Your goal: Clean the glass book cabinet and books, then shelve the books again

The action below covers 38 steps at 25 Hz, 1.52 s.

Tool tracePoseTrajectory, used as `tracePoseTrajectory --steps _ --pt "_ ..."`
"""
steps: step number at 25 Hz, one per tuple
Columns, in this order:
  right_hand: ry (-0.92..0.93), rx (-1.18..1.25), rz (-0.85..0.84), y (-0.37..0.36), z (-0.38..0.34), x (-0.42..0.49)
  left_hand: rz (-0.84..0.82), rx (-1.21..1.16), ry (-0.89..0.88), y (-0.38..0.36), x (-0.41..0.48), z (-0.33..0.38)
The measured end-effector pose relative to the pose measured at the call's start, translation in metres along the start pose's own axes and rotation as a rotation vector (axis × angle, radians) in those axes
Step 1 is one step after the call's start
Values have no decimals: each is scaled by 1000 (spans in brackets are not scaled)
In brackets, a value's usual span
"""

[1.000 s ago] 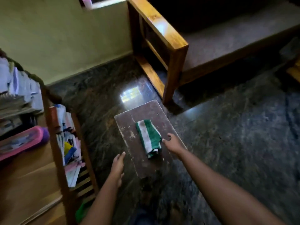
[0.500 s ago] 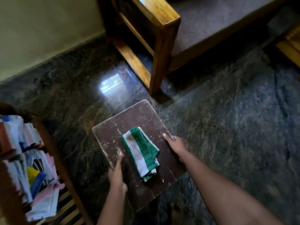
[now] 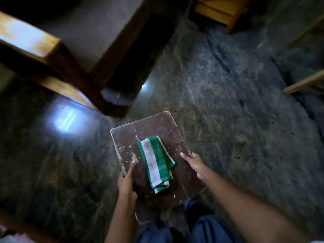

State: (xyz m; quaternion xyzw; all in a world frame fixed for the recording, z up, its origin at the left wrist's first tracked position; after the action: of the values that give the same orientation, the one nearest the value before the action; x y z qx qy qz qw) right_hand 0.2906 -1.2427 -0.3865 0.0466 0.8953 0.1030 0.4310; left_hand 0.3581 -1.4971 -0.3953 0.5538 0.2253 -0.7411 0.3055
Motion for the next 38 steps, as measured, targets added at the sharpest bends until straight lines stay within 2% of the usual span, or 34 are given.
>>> tracePoseTrajectory --steps 5,7,12,19,23,25,30,35,38 --pt "-48 155 104 167 -2 33 -66 280 -17 -178 -61 -23" --pt "-65 243 164 240 11 64 -148 376 -27 -259 -83 -36" --pt "-45 396 397 405 -28 58 -375 633 33 -454 -140 -84" --pt "-119 642 710 600 -7 68 -457 1047 26 -664 -196 -192" --pt "-148 688 838 701 27 67 -499 1205 198 -748 -209 -285" --pt "-195 677 889 754 53 70 -517 1261 193 -789 -216 -333" --pt "-270 706 849 868 113 95 -335 1342 185 -857 -215 -450" --pt "-238 610 772 973 175 143 -338 1506 129 -911 -194 -554" --pt "-171 481 738 997 178 159 -380 1520 175 -922 -178 -573"
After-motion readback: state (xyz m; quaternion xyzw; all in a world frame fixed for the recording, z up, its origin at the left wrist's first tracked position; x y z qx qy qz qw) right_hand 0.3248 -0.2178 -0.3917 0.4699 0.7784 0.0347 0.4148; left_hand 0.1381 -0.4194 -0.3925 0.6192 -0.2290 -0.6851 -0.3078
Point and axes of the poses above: each hand's wrist, its own x-axis towards the middle knuckle, its own y-axis out of the back of the hand, z = x × y, the point moved 6 cm from there along x, towards the middle knuckle, and after that the axes turned 9 degrees about y, right-handed, at the moved point
